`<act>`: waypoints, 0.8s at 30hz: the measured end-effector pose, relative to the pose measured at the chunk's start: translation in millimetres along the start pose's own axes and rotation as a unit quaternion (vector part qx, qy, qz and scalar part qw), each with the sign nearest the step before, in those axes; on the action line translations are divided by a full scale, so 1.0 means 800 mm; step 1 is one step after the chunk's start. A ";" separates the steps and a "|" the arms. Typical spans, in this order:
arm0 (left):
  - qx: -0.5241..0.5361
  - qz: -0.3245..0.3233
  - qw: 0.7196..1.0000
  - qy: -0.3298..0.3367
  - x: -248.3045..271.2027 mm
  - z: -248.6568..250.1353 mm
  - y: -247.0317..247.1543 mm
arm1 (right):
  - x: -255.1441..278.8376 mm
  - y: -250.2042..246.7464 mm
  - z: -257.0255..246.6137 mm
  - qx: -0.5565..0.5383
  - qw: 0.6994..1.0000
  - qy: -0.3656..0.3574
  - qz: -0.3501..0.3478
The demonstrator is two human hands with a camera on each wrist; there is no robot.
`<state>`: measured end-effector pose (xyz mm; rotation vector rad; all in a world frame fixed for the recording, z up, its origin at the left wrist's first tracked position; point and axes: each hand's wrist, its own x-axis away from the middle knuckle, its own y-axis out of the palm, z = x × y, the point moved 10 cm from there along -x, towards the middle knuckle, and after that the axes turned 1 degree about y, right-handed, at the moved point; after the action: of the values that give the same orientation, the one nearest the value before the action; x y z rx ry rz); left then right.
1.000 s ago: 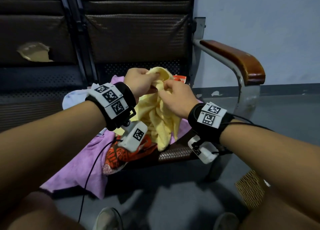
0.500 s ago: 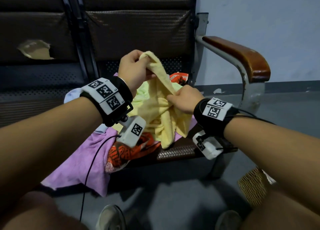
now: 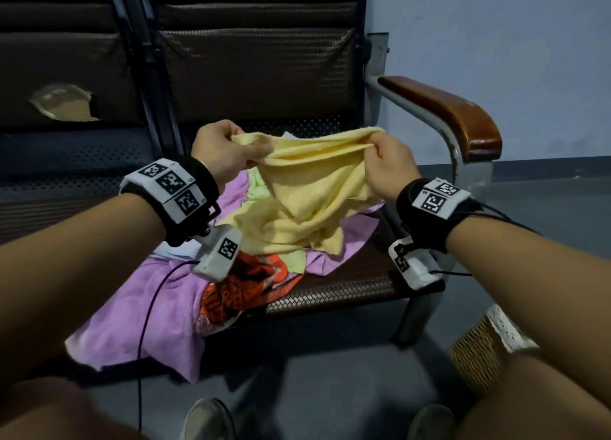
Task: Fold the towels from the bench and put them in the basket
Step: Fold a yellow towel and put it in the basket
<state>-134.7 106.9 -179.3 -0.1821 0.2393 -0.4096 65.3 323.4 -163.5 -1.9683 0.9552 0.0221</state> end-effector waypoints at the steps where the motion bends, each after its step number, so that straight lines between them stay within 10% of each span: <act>1: -0.012 -0.008 1.000 0.002 -0.001 0.000 -0.002 | 0.000 -0.005 -0.005 -0.017 1.000 -0.015 0.009; 12: -0.019 0.063 0.998 -0.007 0.006 0.011 -0.028 | 0.011 0.037 0.019 0.298 0.945 -0.057 -0.124; 24: -0.118 0.035 0.992 -0.023 -0.004 -0.012 -0.045 | -0.001 -0.003 0.029 0.019 1.000 -0.023 0.000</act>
<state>-153.7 74.7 -179.7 -0.4142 0.2476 -0.3068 74.3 341.3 -174.8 -1.9253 0.9182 0.0492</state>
